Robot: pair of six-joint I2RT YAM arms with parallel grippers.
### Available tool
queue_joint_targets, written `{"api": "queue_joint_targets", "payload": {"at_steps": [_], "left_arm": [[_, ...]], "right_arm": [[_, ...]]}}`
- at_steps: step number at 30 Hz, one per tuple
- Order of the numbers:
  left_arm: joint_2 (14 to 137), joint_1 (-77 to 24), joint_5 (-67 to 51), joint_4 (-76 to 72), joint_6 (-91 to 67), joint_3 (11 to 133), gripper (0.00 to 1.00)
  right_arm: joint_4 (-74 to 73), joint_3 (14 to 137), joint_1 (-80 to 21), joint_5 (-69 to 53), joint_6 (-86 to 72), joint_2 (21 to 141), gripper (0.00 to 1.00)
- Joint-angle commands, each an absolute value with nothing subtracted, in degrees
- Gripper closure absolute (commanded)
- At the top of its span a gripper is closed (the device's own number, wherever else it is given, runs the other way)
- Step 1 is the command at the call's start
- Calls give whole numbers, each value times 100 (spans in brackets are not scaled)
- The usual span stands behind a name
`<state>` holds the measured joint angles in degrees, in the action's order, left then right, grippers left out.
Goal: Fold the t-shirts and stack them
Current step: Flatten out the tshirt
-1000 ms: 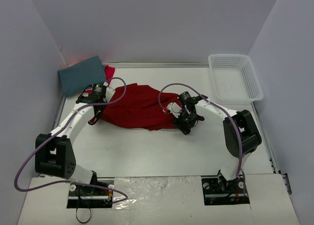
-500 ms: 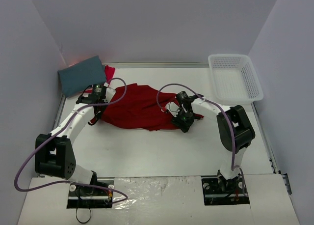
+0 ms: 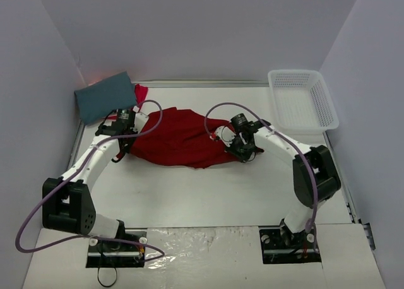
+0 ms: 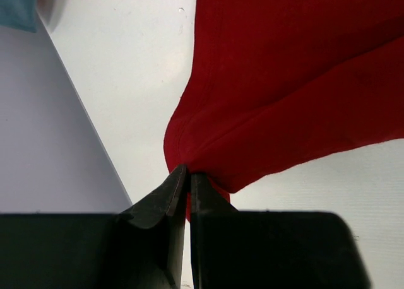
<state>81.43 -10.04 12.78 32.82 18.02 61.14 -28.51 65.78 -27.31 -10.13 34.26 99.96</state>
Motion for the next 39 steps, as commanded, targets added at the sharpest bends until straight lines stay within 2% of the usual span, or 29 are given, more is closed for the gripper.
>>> {"api": "queue_joint_targets", "payload": {"at_steps": [1, 9, 12, 26, 32, 39], "left_arm": [[7673, -976, 1134, 3498, 1977, 6424, 98], [6839, -835, 1134, 4103, 2100, 7267, 98], [6548, -791, 1222, 4306, 2153, 7592, 98], [5950, -773, 1187, 4763, 2320, 7699, 98], [5810, -773, 362, 5264, 2750, 7655, 98], [5985, -773, -1273, 6380, 3821, 7472, 98]], "right_arm": [[-3471, 6758, -2602, -914, 3515, 8986, 100], [-4324, 7997, -1373, -1678, 3902, 7201, 100], [-4333, 8226, -1257, -1451, 3876, 6822, 100], [-4324, 8147, -1063, -1283, 3779, 6293, 100], [-4342, 8104, -1063, -1327, 3779, 6240, 100], [-4394, 7866, -1046, -1389, 3797, 6389, 100]]}}
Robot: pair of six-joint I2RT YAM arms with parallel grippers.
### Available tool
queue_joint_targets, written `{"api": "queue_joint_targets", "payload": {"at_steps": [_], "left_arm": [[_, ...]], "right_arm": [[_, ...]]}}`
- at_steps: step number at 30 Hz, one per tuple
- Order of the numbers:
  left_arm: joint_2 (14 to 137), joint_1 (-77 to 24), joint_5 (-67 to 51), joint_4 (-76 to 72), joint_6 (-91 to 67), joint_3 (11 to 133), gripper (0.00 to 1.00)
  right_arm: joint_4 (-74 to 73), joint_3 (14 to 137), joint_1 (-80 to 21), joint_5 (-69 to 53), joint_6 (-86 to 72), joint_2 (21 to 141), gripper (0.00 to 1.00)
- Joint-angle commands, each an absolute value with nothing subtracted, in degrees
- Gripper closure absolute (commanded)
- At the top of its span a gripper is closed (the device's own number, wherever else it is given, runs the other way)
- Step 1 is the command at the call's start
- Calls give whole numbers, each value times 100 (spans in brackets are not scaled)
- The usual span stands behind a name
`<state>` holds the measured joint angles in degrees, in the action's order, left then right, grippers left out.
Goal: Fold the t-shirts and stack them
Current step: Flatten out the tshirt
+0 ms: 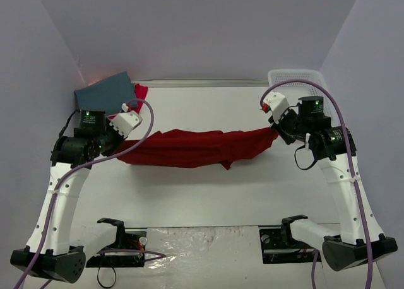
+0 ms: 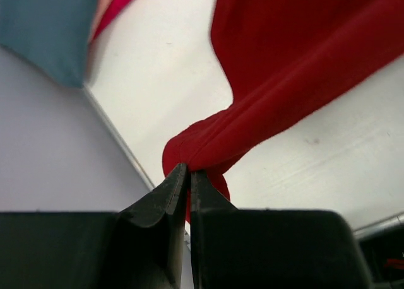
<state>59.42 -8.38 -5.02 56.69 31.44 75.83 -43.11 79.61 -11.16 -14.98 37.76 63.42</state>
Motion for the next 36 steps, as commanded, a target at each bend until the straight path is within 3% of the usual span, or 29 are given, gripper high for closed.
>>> {"api": "queue_joint_targets", "payload": {"at_steps": [1, 7, 12, 20, 23, 27, 32, 36], "left_arm": [[6064, -773, -1614, 6616, 3954, 7436, 98], [6100, -773, -1609, 6488, 4008, 7251, 98], [5757, -765, -731, 5556, 3244, 7146, 98], [6617, -686, -325, 4281, 2137, 7741, 98], [7337, -580, -176, 3903, 1768, 8155, 98], [8679, -334, -105, 3971, 1512, 9898, 98], [9509, -185, -61, 4385, 1459, 12133, 98], [9344, -167, 70, 4579, 1398, 12630, 98]], "right_arm": [[-4395, 7814, -1028, -1423, 3797, 6468, 100], [-4377, 7656, -879, -1723, 3762, 6452, 100], [-4237, 7717, -844, -1653, 3551, 6214, 100], [-3604, 8348, -642, -1336, 2972, 7355, 100], [-3358, 9015, -563, -1292, 2796, 8206, 100], [-3392, 10561, -422, -1126, 2506, 9481, 100], [-4137, 14075, -334, -993, 2321, 11317, 100], [-4017, 14379, -334, -1133, 2320, 10891, 100]]}}
